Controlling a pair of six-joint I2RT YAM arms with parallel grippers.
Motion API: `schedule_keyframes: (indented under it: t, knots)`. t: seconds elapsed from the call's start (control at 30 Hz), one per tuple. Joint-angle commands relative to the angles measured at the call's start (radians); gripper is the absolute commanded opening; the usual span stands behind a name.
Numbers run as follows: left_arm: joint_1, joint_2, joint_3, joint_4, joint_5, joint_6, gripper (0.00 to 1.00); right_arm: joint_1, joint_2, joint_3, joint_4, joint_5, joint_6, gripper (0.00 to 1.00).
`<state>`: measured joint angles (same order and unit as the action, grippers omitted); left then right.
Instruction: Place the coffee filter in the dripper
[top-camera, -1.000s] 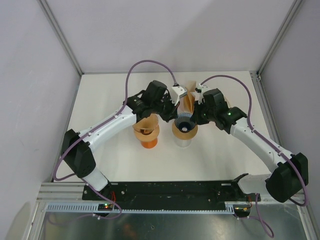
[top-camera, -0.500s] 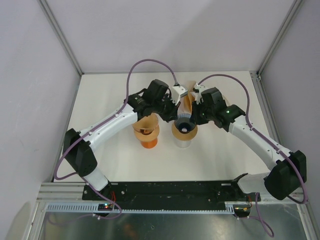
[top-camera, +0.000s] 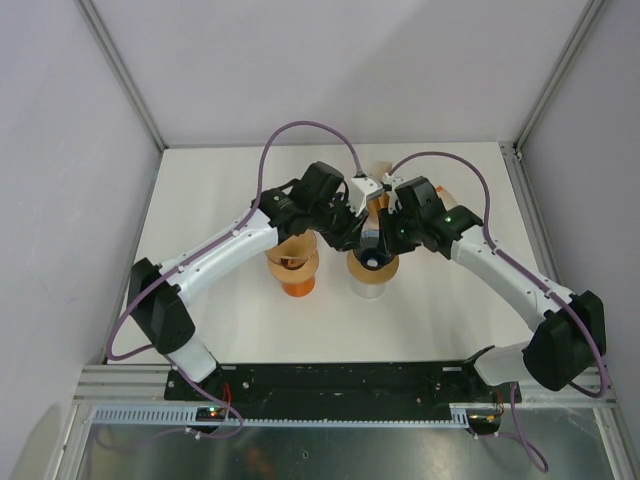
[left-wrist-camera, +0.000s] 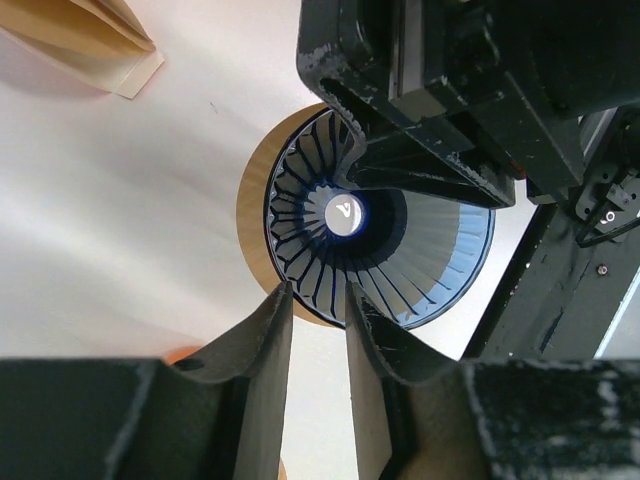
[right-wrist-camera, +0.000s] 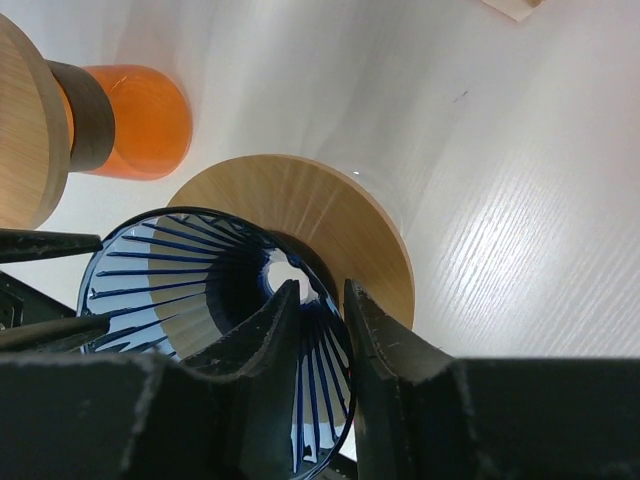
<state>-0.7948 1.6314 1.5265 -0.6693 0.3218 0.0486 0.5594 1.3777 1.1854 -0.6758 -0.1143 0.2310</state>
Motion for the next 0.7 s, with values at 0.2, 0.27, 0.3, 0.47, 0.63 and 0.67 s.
schedule_keyframes:
  t: [0.2,0.27,0.3,0.47,0.63,0.67]
  knots:
    - [-0.010,0.005,0.066,-0.030,-0.009,-0.010,0.36,0.009,-0.002,0.093,-0.034,-0.005,-0.020,0.37]
    - [-0.010,0.003,0.078,-0.029,-0.018,-0.008,0.39,0.009,-0.003,0.104,-0.042,0.004,-0.023,0.40]
    - [-0.010,0.001,0.083,-0.030,-0.024,-0.006,0.40,0.009,-0.006,0.111,-0.045,0.008,-0.026,0.41]
    - [-0.008,-0.014,0.108,-0.029,-0.043,0.003,0.54,0.006,-0.020,0.160,-0.079,0.013,-0.045,0.44]
    - [0.007,-0.042,0.120,-0.030,-0.062,0.014,0.66,-0.015,-0.058,0.274,-0.143,-0.015,-0.082,0.46]
    - [0.012,-0.049,0.120,-0.030,-0.062,0.014,0.68,-0.022,-0.074,0.304,-0.152,-0.019,-0.089,0.46]
